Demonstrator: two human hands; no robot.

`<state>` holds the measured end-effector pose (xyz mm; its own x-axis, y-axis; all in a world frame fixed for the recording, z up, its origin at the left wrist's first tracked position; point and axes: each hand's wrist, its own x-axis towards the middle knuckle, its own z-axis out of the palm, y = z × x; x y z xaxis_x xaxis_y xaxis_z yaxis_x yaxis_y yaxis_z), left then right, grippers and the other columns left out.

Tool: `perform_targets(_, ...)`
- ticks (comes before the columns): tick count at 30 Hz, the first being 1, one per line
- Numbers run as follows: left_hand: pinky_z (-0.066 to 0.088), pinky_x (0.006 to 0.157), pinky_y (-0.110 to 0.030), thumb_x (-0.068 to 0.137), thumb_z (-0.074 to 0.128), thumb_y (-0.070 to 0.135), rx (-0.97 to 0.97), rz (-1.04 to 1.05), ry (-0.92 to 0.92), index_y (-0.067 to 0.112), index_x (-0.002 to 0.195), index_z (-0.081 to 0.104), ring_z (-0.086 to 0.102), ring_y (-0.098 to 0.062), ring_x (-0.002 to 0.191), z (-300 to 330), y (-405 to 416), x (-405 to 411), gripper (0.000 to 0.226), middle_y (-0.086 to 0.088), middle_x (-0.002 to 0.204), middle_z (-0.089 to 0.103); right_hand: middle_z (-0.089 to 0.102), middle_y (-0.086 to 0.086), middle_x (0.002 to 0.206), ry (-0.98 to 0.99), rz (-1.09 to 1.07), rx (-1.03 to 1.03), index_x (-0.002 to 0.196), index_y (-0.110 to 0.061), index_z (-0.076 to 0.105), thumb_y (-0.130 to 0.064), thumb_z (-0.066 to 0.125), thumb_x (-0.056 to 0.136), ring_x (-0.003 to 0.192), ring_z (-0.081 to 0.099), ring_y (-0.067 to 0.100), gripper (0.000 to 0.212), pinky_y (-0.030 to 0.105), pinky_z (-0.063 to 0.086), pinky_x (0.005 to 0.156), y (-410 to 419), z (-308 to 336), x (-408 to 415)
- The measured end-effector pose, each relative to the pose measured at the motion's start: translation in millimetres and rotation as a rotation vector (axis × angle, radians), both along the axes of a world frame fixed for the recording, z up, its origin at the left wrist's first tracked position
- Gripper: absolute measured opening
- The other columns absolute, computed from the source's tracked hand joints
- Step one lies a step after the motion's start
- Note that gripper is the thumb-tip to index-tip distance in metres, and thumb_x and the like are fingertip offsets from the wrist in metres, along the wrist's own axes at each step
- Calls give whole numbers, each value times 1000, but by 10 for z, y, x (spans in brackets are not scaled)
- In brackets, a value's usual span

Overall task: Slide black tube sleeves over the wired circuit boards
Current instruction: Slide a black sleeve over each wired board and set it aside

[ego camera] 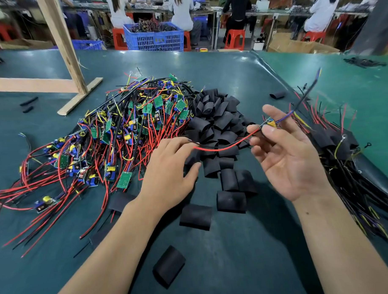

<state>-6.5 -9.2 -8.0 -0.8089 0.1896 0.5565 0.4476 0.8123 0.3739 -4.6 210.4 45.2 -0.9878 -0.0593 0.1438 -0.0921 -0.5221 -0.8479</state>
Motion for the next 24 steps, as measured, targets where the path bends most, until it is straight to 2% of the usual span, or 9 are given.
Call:
perform_targets(6, 44, 94, -47, 82, 75, 33, -155, 114, -101, 10, 112, 71, 49, -33, 119, -50, 19, -40, 37, -7, 133, 60, 73, 11, 86, 50, -54, 37, 104, -19, 67, -12, 61, 84, 66, 65, 17, 23, 23, 53, 60, -10, -9, 6)
perform_targets(9, 45, 84, -45, 76, 80, 28, -136, 157, -78, 11, 100, 74, 54, -34, 108, -33, 12, -65, 31, -3, 122, 67, 73, 12, 88, 58, -67, 64, 104, -20, 68, -13, 62, 84, 64, 64, 19, 22, 24, 52, 57, -23, -19, 10)
perform_targets(13, 41, 77, -38, 75, 71, 13, -94, 168, -56, 13, 85, 72, 53, -30, 96, -40, -28, -82, 10, 3, 110, 70, 73, 12, 89, 54, -83, 75, 104, -20, 68, -11, 61, 87, 62, 63, 18, 20, 24, 50, 55, -19, -25, 5)
perform_targets(17, 42, 78, -43, 80, 73, 28, -90, 152, -38, 13, 93, 66, 54, -30, 93, -24, 14, -74, 22, 1, 98, 68, 73, 11, 88, 46, -98, 76, 104, -20, 68, -9, 58, 90, 61, 62, 18, 20, 23, 49, 54, -19, -26, 3)
perform_targets(19, 41, 78, -43, 80, 77, 28, -94, 156, -20, 12, 90, 66, 55, -30, 92, 7, 53, -77, 22, 0, 93, 68, 73, 11, 88, 44, -101, 79, 104, -19, 67, -10, 60, 88, 61, 61, 18, 20, 24, 49, 54, -24, -25, 5)
perform_targets(21, 41, 78, -42, 81, 76, 20, -32, 149, 12, 13, 90, 64, 58, -29, 89, 32, 62, -72, 16, 1, 90, 67, 72, 11, 87, 46, -116, 89, 105, -18, 66, -9, 59, 89, 60, 61, 18, 20, 24, 49, 53, -28, -28, 7)
perform_targets(24, 45, 80, -27, 86, 72, 16, 287, 84, -36, 20, 108, 59, 60, -11, 87, 85, 2, -40, 27, 12, 97, 64, 72, 10, 83, 81, -197, 110, 109, -15, 62, -4, 53, 95, 57, 61, 20, 20, 24, 50, 52, -42, -36, 2)
